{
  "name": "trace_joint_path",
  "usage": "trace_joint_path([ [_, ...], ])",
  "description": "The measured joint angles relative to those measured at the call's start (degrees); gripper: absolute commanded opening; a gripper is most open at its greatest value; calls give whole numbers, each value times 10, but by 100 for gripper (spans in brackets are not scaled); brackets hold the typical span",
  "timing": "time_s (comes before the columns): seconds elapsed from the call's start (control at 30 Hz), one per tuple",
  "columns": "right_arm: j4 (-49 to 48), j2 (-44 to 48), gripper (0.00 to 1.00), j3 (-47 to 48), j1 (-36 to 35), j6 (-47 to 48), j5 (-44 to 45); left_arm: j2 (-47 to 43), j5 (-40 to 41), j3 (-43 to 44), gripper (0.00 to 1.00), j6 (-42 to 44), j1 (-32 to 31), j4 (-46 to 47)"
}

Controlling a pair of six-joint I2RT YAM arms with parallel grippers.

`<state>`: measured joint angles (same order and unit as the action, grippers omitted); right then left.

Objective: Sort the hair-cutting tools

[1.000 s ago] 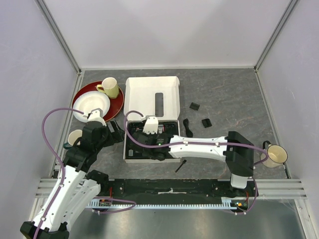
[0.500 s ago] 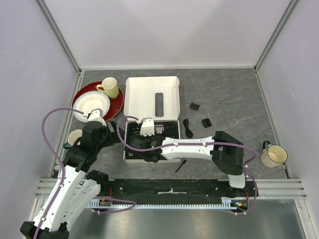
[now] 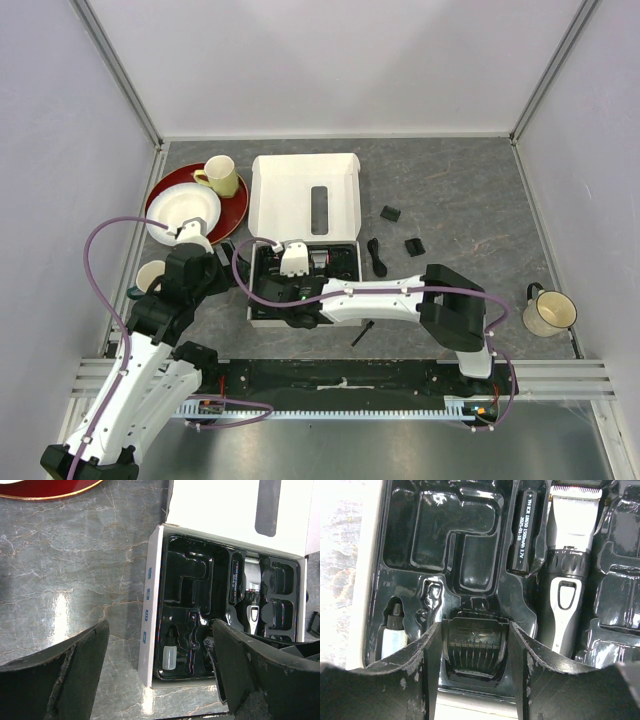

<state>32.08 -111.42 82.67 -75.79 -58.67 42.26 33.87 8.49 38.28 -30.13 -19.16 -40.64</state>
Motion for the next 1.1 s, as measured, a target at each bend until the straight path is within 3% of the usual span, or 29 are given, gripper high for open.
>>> trace_joint_path([
  [0.3, 18, -12, 34, 1, -6, -17, -4, 0, 0, 0, 90, 0, 0, 0],
  [0.4, 23, -12, 47, 4, -6, -21, -6, 0, 0, 0, 90, 0, 0, 0],
  [0.7, 40, -12, 63, 15, -6, -20, -19, 0, 0, 0, 90, 0, 0, 0],
  [0.97, 53, -12, 66, 29, -6, -13, -20, 0, 0, 0, 90, 0, 0, 0],
  [1.1, 57, -12, 60, 30, -6, -11, -20, 0, 0, 0, 90, 0, 0, 0],
])
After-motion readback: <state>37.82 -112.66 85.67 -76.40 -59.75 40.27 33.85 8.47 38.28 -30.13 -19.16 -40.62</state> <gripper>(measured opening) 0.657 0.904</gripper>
